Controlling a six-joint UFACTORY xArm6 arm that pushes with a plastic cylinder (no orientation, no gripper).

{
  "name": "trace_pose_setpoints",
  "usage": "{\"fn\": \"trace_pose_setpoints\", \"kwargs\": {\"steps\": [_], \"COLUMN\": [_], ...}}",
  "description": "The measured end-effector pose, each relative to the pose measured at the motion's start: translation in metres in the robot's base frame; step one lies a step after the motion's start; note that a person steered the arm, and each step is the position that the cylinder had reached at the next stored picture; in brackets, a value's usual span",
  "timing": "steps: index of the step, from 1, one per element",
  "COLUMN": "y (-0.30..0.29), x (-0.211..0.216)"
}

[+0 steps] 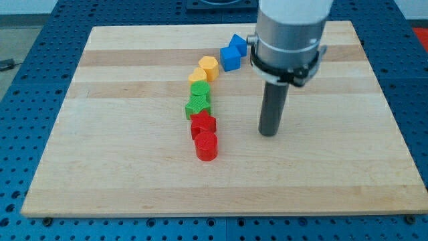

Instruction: Slide both the blue blocks vertically above the yellow hexagon

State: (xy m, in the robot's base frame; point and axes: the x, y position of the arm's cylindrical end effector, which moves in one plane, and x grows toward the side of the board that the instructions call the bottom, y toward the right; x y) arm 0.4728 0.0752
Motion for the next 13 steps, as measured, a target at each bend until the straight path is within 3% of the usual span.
{"fn": "trace_pose_setpoints", "kwargs": {"steps": [3,5,9,11,13], "y": [-0.007,-0.060,-0.075,-0.076,0.007], "x": [-0.143,-0.158,-0.180,-0.170,-0.157]}}
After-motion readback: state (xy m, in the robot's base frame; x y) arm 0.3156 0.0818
